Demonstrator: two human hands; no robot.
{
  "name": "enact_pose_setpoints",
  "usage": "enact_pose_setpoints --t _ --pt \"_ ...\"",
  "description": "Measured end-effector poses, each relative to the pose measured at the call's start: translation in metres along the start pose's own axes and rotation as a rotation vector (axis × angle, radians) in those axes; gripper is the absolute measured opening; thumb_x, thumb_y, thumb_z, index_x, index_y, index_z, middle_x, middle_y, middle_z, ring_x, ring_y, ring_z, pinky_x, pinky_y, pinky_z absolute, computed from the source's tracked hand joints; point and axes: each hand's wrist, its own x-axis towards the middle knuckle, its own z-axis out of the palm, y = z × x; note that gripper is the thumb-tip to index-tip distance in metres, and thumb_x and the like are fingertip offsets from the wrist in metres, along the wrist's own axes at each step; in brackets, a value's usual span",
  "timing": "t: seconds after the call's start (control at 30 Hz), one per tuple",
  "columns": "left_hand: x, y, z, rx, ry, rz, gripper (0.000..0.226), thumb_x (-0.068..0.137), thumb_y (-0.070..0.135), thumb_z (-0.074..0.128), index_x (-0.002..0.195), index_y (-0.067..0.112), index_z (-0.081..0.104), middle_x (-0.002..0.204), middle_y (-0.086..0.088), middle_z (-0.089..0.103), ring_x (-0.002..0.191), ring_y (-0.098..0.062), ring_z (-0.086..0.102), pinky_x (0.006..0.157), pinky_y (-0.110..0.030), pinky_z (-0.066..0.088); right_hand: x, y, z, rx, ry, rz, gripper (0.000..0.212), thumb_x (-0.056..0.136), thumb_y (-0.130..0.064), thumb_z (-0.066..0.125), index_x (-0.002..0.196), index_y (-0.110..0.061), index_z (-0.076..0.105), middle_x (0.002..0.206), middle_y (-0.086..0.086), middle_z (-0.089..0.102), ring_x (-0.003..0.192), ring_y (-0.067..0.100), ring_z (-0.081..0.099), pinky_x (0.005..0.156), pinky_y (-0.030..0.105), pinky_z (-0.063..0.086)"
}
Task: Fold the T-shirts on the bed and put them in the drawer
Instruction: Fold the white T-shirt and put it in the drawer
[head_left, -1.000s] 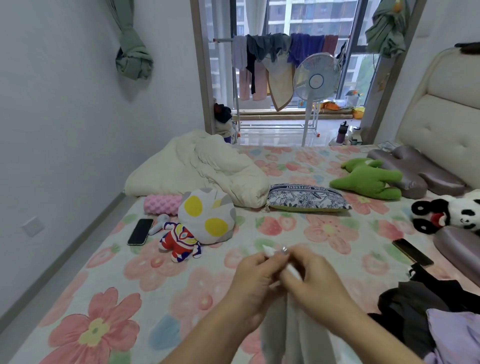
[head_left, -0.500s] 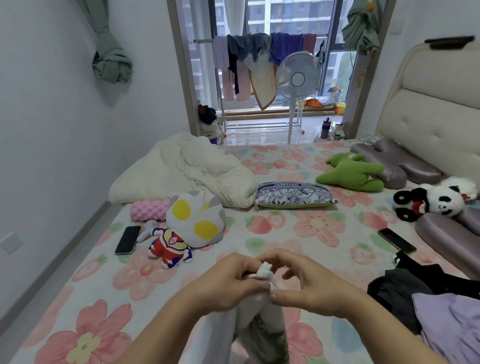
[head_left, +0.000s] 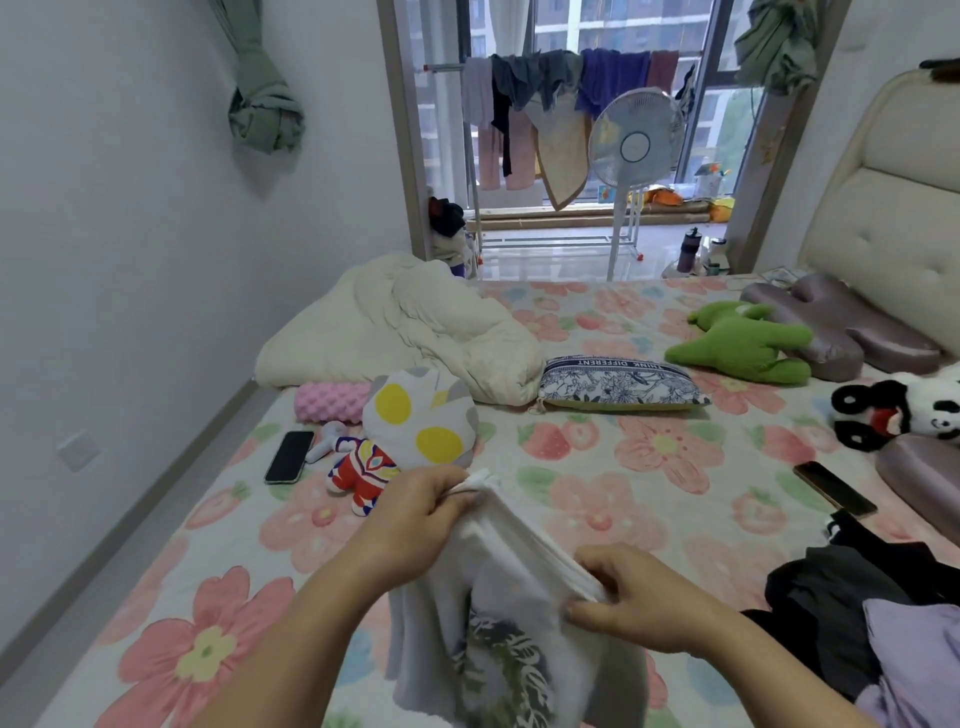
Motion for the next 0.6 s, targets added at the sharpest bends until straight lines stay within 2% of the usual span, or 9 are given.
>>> enact_pose_setpoints --t 0.13,0.23,0.3,0.33,0.37,0.43,0.5,0.57,0.6 --pt "-0.003 -0.015 -0.016 -0.014 0.123 -0.056 0.041 0.089 0.013 0.057 0.052 0.014 0.04 0.049 0.008 0.038 0.052 -0.004 0.037 0.054 -0.02 0.027 -0.011 0.02 -0.011 -0.128 0.006 0.1 0.031 0.083 -0.035 0.063 0.067 -0.018 0.042 0.066 -0.005 0.04 0.057 0.006 0.036 0.056 0.023 0.025" --pt "-0.003 -0.025 -0.022 0.053 0.195 -0.069 0.046 0.089 0.014 0.058 0.05 0.019 0.035 0.044 0.006 0.034 0.052 -0.001 0.042 0.052 -0.015 0.03 -0.018 0.03 -0.023 -0.095 0.192 0.148 0.027 0.082 -0.029 0.067 0.068 -0.026 0.044 0.082 -0.004 0.045 0.077 0.011 0.045 0.066 0.023 0.032" --pt "-0.003 -0.03 -0.022 0.107 0.216 -0.041 0.045 0.089 0.015 0.058 0.051 0.021 0.036 0.046 0.006 0.033 0.054 -0.002 0.044 0.053 -0.015 0.031 -0.019 0.031 -0.028 -0.071 0.311 0.175 0.025 0.082 -0.018 0.064 0.075 -0.032 0.044 0.093 0.0 0.049 0.088 0.017 0.051 0.073 0.026 0.037" --pt "-0.004 -0.032 -0.021 0.137 0.211 -0.025 0.044 0.09 0.015 0.058 0.051 0.022 0.037 0.046 0.007 0.034 0.053 -0.003 0.044 0.053 -0.017 0.031 -0.02 0.032 -0.03 -0.053 0.358 0.186 0.029 0.082 -0.011 0.06 0.079 -0.034 0.043 0.092 0.002 0.053 0.085 0.021 0.054 0.071 0.028 0.039" --pt "-0.003 -0.034 -0.021 0.168 0.194 -0.006 0.043 0.09 0.015 0.058 0.052 0.021 0.04 0.046 0.009 0.035 0.052 -0.006 0.044 0.053 -0.021 0.029 -0.02 0.032 -0.031 -0.03 0.396 0.195 0.038 0.082 -0.004 0.055 0.085 -0.039 0.041 0.089 0.002 0.055 0.079 0.022 0.055 0.068 0.029 0.039" --pt "-0.002 -0.037 -0.021 0.22 0.151 0.03 0.03 0.089 0.01 0.057 0.059 0.008 0.056 0.052 0.006 0.047 0.055 -0.011 0.048 0.054 -0.025 0.026 -0.018 0.034 -0.032 -0.001 0.444 0.234 0.058 0.08 0.002 0.05 0.109 -0.047 0.038 0.089 -0.001 0.058 0.074 0.019 0.055 0.064 0.029 0.039" --pt "0.002 -0.044 -0.018 0.265 0.144 0.013 0.011 0.084 -0.003 0.057 0.078 -0.002 0.066 0.07 -0.01 0.065 0.074 -0.028 0.059 0.064 -0.029 0.034 -0.015 0.04 -0.033 -0.048 0.491 0.313 0.061 0.082 0.003 0.048 0.13 -0.034 0.042 0.102 0.003 0.061 0.088 0.021 0.056 0.071 0.03 0.038" --pt "0.002 -0.052 -0.009 0.318 0.178 -0.064 0.017 0.083 -0.006 0.055 0.089 0.001 0.068 0.087 -0.015 0.069 0.087 -0.031 0.061 0.072 -0.035 0.041 -0.011 0.046 -0.032 -0.164 0.541 0.399 0.045 0.085 -0.001 0.046 0.126 -0.018 0.054 0.111 0.01 0.06 0.104 0.027 0.054 0.08 0.03 0.037" --pt "0.002 -0.056 -0.002 0.327 0.215 -0.123 0.018 0.083 -0.005 0.054 0.089 0.005 0.068 0.089 -0.014 0.069 0.088 -0.033 0.06 0.07 -0.037 0.043 -0.009 0.048 -0.031 -0.224 0.554 0.431 0.037 0.086 -0.003 0.046 0.118 -0.015 0.06 0.11 0.011 0.06 0.104 0.028 0.053 0.08 0.031 0.038"
